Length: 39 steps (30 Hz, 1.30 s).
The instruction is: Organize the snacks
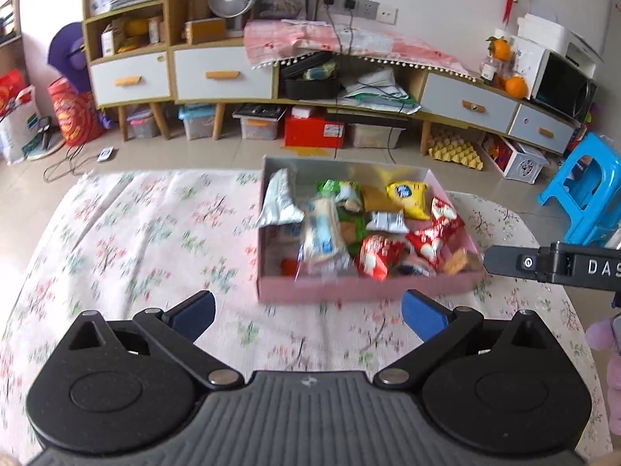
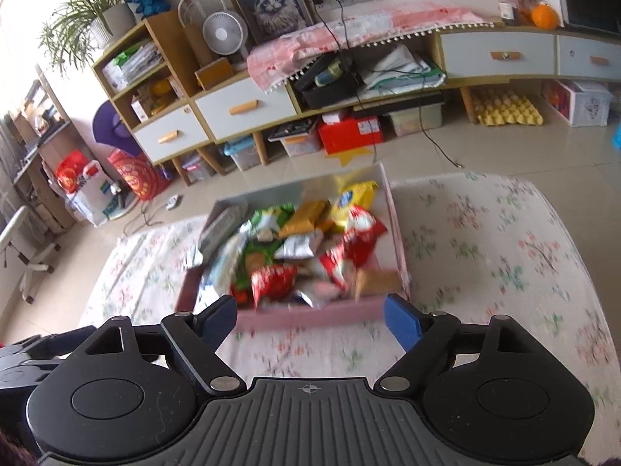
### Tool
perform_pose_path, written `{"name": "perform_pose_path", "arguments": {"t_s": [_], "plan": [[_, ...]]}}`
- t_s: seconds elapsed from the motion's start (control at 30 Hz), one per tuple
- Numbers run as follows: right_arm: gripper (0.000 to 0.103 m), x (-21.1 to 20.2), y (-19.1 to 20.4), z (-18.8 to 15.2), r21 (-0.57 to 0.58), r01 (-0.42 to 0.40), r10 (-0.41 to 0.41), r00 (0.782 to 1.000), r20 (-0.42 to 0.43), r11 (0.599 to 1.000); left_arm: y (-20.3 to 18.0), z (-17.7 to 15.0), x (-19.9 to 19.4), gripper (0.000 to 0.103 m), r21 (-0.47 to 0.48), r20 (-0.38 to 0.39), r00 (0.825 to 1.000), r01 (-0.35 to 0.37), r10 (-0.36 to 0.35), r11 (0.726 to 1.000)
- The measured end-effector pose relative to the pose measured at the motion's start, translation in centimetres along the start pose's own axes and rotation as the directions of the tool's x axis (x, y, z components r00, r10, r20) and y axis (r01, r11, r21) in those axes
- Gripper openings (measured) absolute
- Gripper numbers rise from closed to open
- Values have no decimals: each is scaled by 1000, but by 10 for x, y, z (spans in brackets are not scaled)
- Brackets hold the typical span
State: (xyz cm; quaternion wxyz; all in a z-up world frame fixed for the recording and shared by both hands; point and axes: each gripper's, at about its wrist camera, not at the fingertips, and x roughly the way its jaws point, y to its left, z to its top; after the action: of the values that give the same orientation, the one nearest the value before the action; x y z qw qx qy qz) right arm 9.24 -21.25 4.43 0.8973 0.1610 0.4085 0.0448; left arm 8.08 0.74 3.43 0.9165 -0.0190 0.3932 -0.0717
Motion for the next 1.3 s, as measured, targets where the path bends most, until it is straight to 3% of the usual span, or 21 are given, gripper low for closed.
{"name": "perform_pose_path", "arguments": {"t_s": [0.5, 0.73, 0.93, 1.3], "plan": [[95, -33, 18, -65, -67, 92, -95, 995, -40, 993, 7, -47, -21, 103, -16, -40, 996, -84, 84, 996], [95, -32, 22, -74, -87, 146, -150, 988, -31, 985, 8, -53, -25, 103, -28, -28, 991, -135, 134, 990], [95, -34, 35, -81, -182, 228, -223, 974, 49, 956, 5, -57, -23, 103, -21, -34, 990, -135, 134, 991], [95, -38, 38, -83, -199, 242, -232, 970, 70, 950, 1, -61, -25, 103, -3, -42, 990, -137, 137, 991]]}}
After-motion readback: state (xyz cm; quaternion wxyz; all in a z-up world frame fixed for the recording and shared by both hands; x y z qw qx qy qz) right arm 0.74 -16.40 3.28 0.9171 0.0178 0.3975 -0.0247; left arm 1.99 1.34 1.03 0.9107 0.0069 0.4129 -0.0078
